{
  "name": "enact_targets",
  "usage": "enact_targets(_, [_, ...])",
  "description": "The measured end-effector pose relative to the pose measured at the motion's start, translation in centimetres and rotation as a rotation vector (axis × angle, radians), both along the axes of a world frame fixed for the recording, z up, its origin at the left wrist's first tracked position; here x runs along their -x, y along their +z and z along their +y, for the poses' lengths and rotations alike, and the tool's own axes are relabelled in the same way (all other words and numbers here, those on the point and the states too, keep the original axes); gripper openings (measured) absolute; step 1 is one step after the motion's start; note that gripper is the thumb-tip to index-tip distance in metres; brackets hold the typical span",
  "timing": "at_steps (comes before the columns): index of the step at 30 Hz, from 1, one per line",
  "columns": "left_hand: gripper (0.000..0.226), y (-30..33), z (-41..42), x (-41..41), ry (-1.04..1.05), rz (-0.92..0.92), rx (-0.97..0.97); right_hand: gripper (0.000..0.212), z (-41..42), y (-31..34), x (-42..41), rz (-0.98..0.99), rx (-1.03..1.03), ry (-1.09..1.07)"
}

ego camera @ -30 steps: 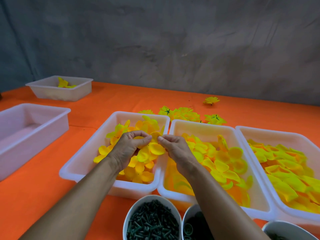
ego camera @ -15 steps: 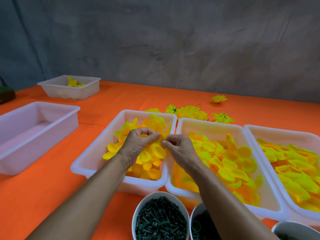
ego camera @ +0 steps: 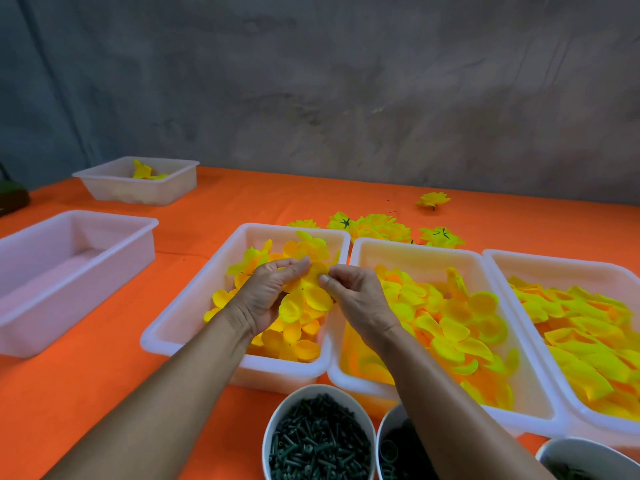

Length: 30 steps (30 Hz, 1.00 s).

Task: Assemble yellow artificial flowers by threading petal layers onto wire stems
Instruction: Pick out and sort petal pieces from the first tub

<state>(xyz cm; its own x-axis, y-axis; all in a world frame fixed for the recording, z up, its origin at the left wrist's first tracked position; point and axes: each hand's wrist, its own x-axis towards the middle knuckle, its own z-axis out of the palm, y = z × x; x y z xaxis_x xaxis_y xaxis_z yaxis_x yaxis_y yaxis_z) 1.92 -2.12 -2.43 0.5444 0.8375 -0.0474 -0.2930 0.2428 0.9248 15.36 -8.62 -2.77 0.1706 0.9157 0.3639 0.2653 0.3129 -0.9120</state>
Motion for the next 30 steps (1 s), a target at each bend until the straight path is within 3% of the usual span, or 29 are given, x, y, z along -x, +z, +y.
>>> enact_targets(6, [0.025, -0.1, -0.4, -0.2, 0.101, 0.072, -0.075, 0.021, 0.6, -0.2, -0.4, 0.009, -0.029, -0.239])
enact_targets(10, [0.003, -0.1, -0.2, 0.0, 0.291, 0.125, -0.127, 0.016, 0.4, -0.2, 0.0, 0.020, 0.009, -0.148])
enact_targets(16, [0.011, -0.3, -0.1, 0.0, 0.371, 0.090, -0.126, 0.004, 0.2, -0.3, -0.5, 0.109, 0.047, -0.019])
enact_targets(22, [0.013, -0.3, -0.1, 0.1, 0.274, 0.111, -0.132, 0.009, -0.2, 0.1, -0.8, 0.188, 0.078, 0.045])
enact_targets(26, [0.037, 0.1, -0.4, 0.0, 0.212, 0.114, -0.199, 0.010, 0.2, -0.3, -0.3, 0.033, 0.071, -0.155])
enact_targets(30, [0.032, 0.1, -1.2, -0.3, 0.165, 0.209, -0.302, 0.024, 0.6, -0.5, -0.4, 0.017, 0.050, -0.254])
